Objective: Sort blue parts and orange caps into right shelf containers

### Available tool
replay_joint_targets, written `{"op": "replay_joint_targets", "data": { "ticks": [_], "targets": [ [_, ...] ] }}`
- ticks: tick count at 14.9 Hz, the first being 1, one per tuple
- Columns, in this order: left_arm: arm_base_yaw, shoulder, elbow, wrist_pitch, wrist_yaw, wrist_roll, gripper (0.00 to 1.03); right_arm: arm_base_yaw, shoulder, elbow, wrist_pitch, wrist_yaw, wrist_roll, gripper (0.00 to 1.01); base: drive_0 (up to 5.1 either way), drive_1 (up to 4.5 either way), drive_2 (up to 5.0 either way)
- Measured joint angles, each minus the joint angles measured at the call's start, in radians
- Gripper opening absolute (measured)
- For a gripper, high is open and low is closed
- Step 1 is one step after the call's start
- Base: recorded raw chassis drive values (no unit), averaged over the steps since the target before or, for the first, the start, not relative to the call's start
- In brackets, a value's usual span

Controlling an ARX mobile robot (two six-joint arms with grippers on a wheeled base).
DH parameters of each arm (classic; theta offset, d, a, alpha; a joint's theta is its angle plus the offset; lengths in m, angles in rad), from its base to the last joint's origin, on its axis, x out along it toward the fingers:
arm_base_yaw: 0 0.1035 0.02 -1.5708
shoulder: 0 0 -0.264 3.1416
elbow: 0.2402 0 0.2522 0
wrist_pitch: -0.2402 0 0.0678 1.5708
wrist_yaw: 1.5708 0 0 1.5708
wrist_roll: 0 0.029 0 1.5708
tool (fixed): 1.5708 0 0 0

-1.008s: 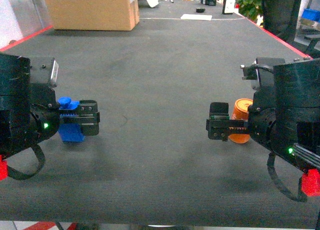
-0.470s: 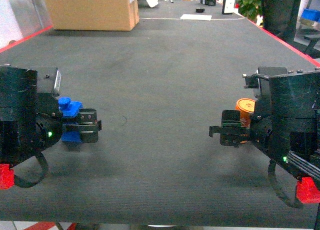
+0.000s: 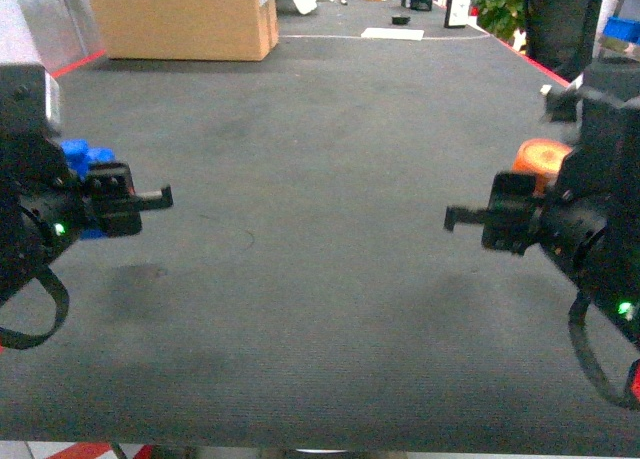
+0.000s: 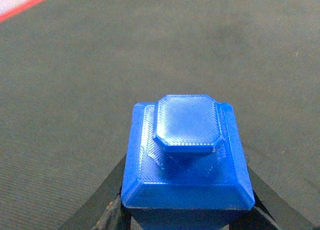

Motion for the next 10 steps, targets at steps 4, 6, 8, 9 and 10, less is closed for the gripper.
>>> {"op": "replay_joint_targets", "data": {
  "ticks": [4, 6, 8, 9, 10],
  "targets": [
    [-0.097, -0.29, -0.201, 0.128, -0.072, 0.032, 0.44, 0.053, -0.303, -0.216, 0.143, 0.106, -0.102, 0.41, 0.0, 0.0, 0.0],
    [-0.122, -0.478, -0.328, 0.12, -0.141, 0.07, 0.44, 0.082, -0.531, -0.338, 0.126, 0.173, -0.169, 0.41, 0.0, 0.0, 0.0],
    [-0.154, -0.671, -0.408, 0.078, -0.203, 0.098, 0.44, 0.125, -0.771, -0.424, 0.055, 0.232, -0.23, 0.4, 0.0, 0.0, 0.0],
    [-0.188, -0.78, -0.445, 0.023, -0.217, 0.115, 0.44, 0.137, -0.884, -0.455, 0.023, 0.262, -0.266, 0.4, 0.0, 0.0, 0.0],
    [-0.2, -0.852, -0.47, -0.011, -0.227, 0.129, 0.44, 0.145, -0.98, -0.479, -0.014, 0.292, -0.29, 0.4, 0.0, 0.0, 0.0]
  ]
}}
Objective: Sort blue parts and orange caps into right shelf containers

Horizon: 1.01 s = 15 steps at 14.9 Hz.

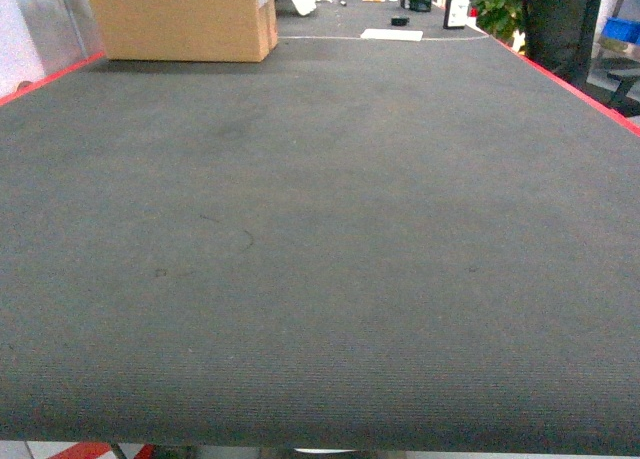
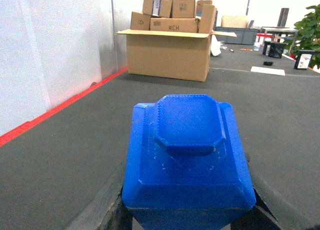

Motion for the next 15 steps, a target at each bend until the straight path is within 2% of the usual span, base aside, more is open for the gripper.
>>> {"op": "replay_joint_targets", "data": {
  "ticks": [1, 3, 5, 7, 8, 9, 10, 11, 12, 13, 15],
  "targets": [
    [0.0, -0.108, -0.029, -0.051, -0.034, 0.017, 0.43, 0.016, -0.097, -0.032, -0.018, 0.034, -0.02, 0.4, 0.0, 0.0, 0.0],
    [-0.011, -0.244, -0.051, -0.107, -0.066, 0.032, 0.43, 0.041, -0.173, -0.054, -0.04, 0.054, -0.03, 0.4, 0.0, 0.0, 0.0],
    [-0.047, -0.265, -0.061, -0.093, -0.101, 0.059, 0.43, 0.082, -0.198, -0.064, -0.063, 0.077, -0.034, 0.4, 0.0, 0.0, 0.0],
    [-0.052, -0.252, -0.063, -0.098, -0.103, 0.067, 0.43, 0.082, -0.198, -0.064, -0.063, 0.08, -0.034, 0.4, 0.0, 0.0, 0.0],
    [-0.052, -0.255, -0.063, -0.098, -0.103, 0.066, 0.43, 0.06, -0.243, -0.042, -0.233, 0.014, -0.007, 0.4, 0.0, 0.0, 0.0],
    [-0.003, -0.328, -0.044, -0.305, 0.034, 0.039, 0.43, 0.003, -0.338, -0.03, -0.426, -0.134, 0.036, 0.4, 0.0, 0.0, 0.0],
    [0.045, -0.404, -0.046, -0.43, 0.159, 0.005, 0.43, -0.054, -0.425, -0.035, -0.563, -0.221, 0.074, 0.4, 0.0, 0.0, 0.0],
    [0.097, -0.475, -0.064, -0.518, 0.266, -0.016, 0.43, -0.115, -0.489, -0.058, -0.662, -0.306, 0.097, 0.4, 0.0, 0.0, 0.0],
    [0.131, -0.524, -0.095, -0.563, 0.343, -0.026, 0.43, -0.157, -0.52, -0.091, -0.705, -0.368, 0.108, 0.4, 0.0, 0.0, 0.0],
    [0.163, -0.556, -0.118, -0.587, 0.391, -0.033, 0.43, -0.195, -0.55, -0.117, -0.725, -0.416, 0.112, 0.4, 0.0, 0.0, 0.0],
    [0.22, -0.62, -0.149, -0.62, 0.441, -0.04, 0.43, -0.27, -0.624, -0.14, -0.746, -0.486, 0.115, 0.4, 0.0, 0.0, 0.0]
  ]
}}
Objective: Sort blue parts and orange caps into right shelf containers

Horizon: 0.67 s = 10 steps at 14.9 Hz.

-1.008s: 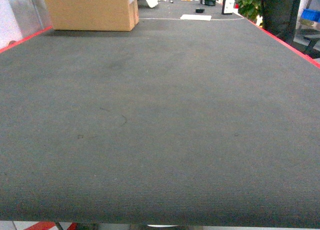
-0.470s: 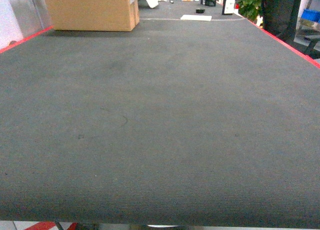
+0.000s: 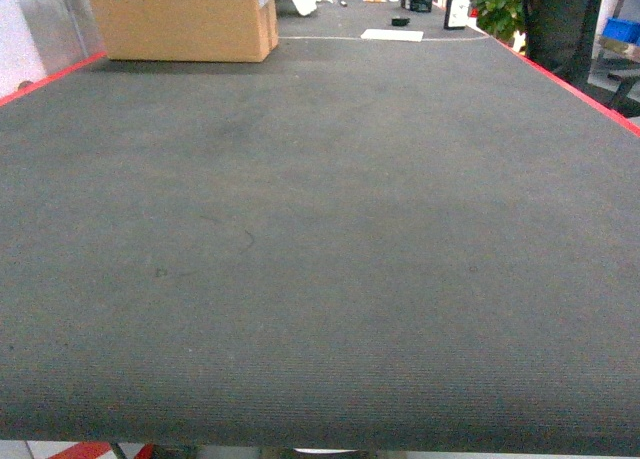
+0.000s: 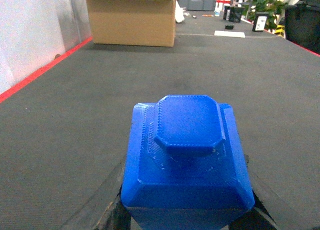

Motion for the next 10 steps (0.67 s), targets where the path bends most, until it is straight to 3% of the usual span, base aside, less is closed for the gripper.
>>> {"op": "replay_joint_targets", "data": {
  "ticks": [3, 4, 5, 6, 7, 10],
  "targets": [
    [0.05, -0.083, -0.024, -0.047, 0.055, 0.0, 0.43, -0.067, -0.062, -0.036, -0.044, -0.069, 0.001, 0.4, 0.0, 0.0, 0.0],
    [0.111, -0.113, -0.035, -0.077, 0.133, 0.0, 0.43, -0.085, -0.084, -0.046, -0.056, -0.09, 0.002, 0.4, 0.0, 0.0, 0.0],
    [0.179, -0.15, -0.044, -0.098, 0.159, -0.003, 0.43, -0.201, -0.124, -0.05, -0.074, -0.2, 0.005, 0.4, 0.0, 0.0, 0.0],
    [0.168, -0.206, -0.074, -0.115, 0.175, -0.003, 0.43, -0.211, -0.168, -0.079, -0.079, -0.218, 0.007, 0.4, 0.0, 0.0, 0.0],
    [0.171, -0.271, -0.074, -0.17, 0.177, -0.003, 0.43, -0.211, -0.301, -0.087, -0.256, -0.22, 0.008, 0.4, 0.0, 0.0, 0.0],
    [0.171, -0.3, -0.074, -0.204, 0.178, -0.003, 0.43, -0.211, -0.369, -0.085, -0.267, -0.217, 0.008, 0.4, 0.0, 0.0, 0.0]
  ]
}}
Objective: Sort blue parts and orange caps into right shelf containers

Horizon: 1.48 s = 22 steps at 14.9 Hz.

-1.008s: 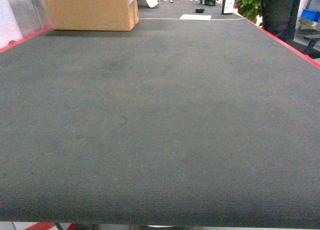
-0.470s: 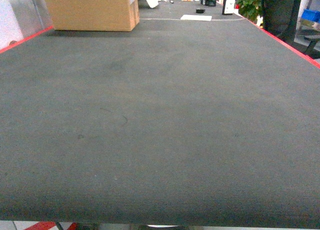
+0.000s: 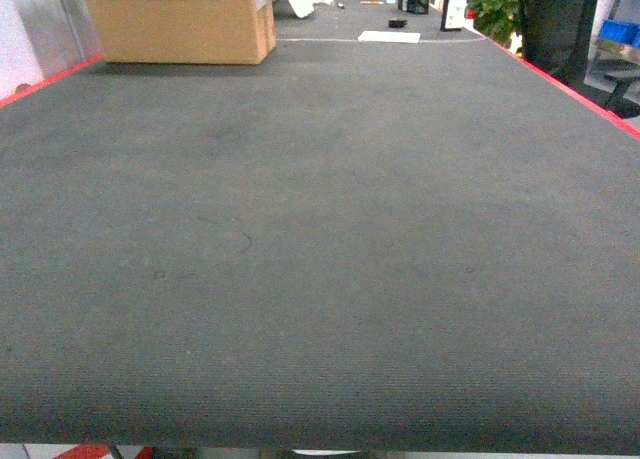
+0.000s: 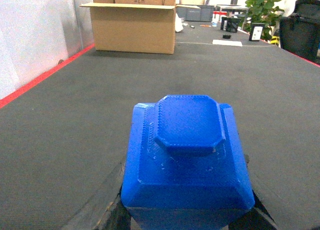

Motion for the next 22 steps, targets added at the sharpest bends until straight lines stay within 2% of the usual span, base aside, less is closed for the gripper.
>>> {"op": "replay_joint_targets", "data": {
  "ticks": [4, 9, 13, 16, 22],
  "targets": [
    [0.0, -0.027, 0.0, -0.027, 0.0, 0.0, 0.43, 0.0, 0.0, -0.002, -0.021, -0.001, 0.0, 0.4, 0.0, 0.0, 0.0],
    [0.0, -0.145, 0.0, -0.198, 0.0, 0.0, 0.43, 0.0, -0.001, -0.002, -0.011, -0.001, 0.0, 0.4, 0.0, 0.0, 0.0],
    [0.0, -0.174, 0.004, -0.165, 0.0, 0.0, 0.43, 0.0, -0.001, -0.002, -0.016, -0.001, 0.001, 0.4, 0.0, 0.0, 0.0],
    [0.0, -0.174, 0.0, -0.186, 0.0, 0.0, 0.43, 0.0, -0.001, -0.002, -0.015, -0.002, 0.001, 0.4, 0.0, 0.0, 0.0],
    [0.0, -0.174, 0.0, -0.186, 0.0, 0.0, 0.43, 0.0, -0.001, -0.002, -0.015, -0.001, 0.0, 0.4, -1.8, -1.85, -1.8]
  ]
}}
